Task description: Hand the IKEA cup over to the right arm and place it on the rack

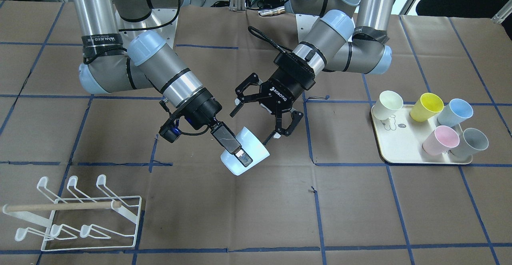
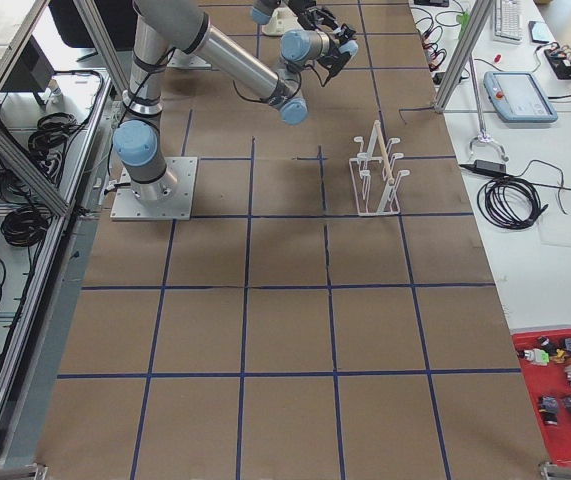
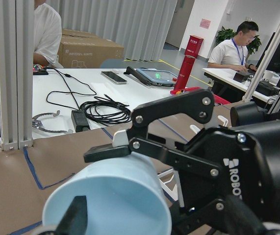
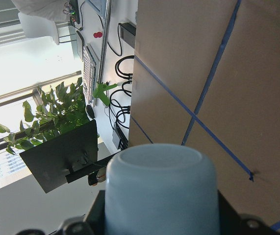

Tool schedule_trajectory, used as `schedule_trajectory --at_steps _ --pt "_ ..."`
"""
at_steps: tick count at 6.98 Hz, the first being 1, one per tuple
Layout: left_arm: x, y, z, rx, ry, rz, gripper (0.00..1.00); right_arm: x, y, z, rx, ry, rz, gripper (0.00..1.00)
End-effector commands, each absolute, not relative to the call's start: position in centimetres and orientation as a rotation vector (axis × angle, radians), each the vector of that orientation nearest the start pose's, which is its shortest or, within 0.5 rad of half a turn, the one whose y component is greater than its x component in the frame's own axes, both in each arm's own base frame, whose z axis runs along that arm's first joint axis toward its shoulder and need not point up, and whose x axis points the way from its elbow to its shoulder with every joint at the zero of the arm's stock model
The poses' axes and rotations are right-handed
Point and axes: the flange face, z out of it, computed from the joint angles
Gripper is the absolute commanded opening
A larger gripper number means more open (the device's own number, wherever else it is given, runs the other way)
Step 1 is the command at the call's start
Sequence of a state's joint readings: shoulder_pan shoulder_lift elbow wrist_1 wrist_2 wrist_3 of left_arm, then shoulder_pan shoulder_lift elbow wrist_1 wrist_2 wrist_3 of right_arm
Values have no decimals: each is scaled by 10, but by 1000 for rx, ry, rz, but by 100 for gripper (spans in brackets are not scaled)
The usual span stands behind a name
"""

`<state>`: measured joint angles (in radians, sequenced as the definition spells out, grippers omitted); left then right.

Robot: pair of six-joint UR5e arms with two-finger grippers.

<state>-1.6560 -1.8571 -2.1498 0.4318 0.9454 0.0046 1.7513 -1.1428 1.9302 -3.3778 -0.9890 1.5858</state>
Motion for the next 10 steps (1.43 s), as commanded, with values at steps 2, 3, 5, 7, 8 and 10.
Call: schedule_trajectory --at_steps 2,3,5,7,8,10 --pt "-180 -471 341 -429 -2187 1366 99 278 -553 329 1024 1716 -300 56" --pt "-163 -466 350 -379 -2228 1337 99 266 -565 341 1013 1701 -354 56" --pt "-140 -460 379 -267 -2325 1185 99 232 -582 345 976 1725 -471 55" --pt "-120 -472 407 -103 -2511 952 98 193 -595 348 840 1836 -694 46" --pt "-111 -489 417 -21 -2639 797 98 168 -601 351 757 1900 -946 46" --pt "-102 -503 439 98 -2829 440 98 131 -606 359 516 2055 -1385 44"
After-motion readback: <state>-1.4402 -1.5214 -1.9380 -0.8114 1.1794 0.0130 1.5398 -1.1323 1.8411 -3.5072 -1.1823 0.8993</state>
